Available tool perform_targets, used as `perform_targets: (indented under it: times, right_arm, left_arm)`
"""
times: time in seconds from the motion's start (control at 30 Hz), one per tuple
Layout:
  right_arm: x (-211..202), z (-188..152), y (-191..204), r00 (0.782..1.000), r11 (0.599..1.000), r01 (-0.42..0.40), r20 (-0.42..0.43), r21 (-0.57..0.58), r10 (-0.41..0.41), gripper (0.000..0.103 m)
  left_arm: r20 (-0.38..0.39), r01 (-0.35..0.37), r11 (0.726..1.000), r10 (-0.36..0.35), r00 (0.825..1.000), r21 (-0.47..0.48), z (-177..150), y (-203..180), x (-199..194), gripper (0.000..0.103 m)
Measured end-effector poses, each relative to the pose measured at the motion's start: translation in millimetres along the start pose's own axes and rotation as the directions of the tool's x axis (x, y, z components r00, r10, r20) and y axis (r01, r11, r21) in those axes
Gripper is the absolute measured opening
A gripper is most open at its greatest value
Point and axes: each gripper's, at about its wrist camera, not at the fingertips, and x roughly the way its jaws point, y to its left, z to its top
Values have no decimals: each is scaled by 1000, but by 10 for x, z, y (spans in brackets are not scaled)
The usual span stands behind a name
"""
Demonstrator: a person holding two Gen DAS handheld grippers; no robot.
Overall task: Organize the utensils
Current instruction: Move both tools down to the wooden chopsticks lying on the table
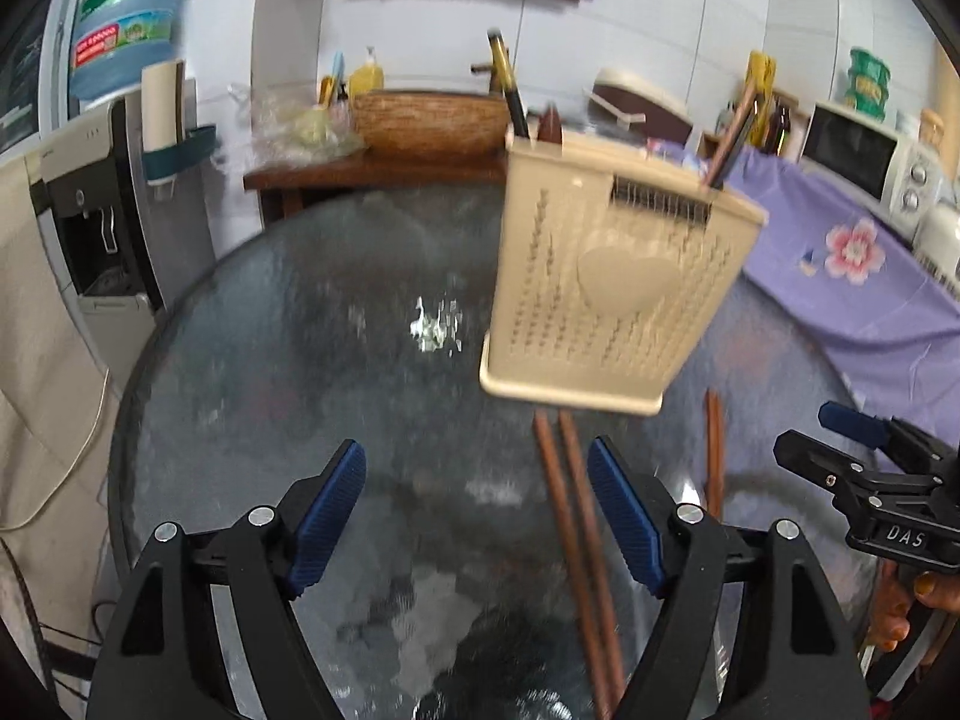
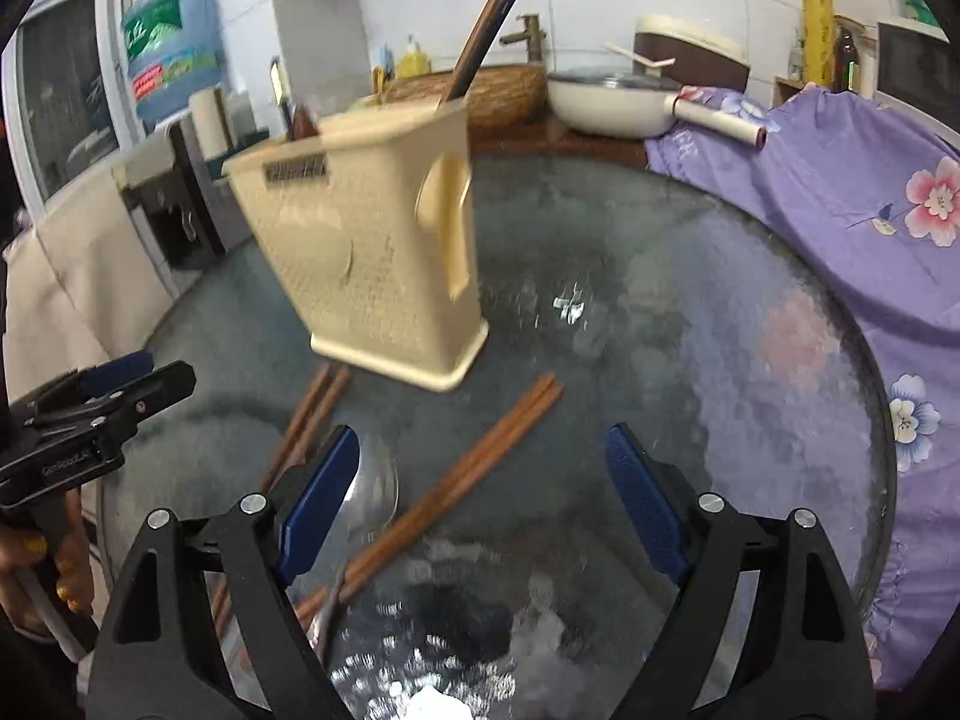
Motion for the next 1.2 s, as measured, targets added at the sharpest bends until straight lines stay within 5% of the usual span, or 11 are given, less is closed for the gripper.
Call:
perform_targets:
  times: [0.1, 0.37, 0.93, 1.07, 1.2]
  right_arm:
    - [55, -120, 19, 999, 1000, -27, -29, 2, 27, 83]
    - [144, -264, 58, 996, 997, 58, -62, -43, -60, 77]
    - [376, -240, 156, 981, 981, 124, -133, -146, -144, 73]
    - [335, -248, 42, 961, 963, 171, -178, -208, -210, 67]
    - [256, -236, -190, 968, 984, 141, -194, -105, -159, 67]
  left_arm:
    - [-35, 3, 1000, -3, 999, 7, -143, 2, 47, 72]
    - [-103, 10, 1000, -9, 995, 13, -338, -6, 164, 61]
    - [-137, 1, 999, 4, 991, 42, -374, -111, 310, 58]
    - [-139, -9, 999, 14, 990, 42, -346, -52, 307, 58]
    - [-137, -2, 1000, 5, 991, 19, -254, -2, 310, 57]
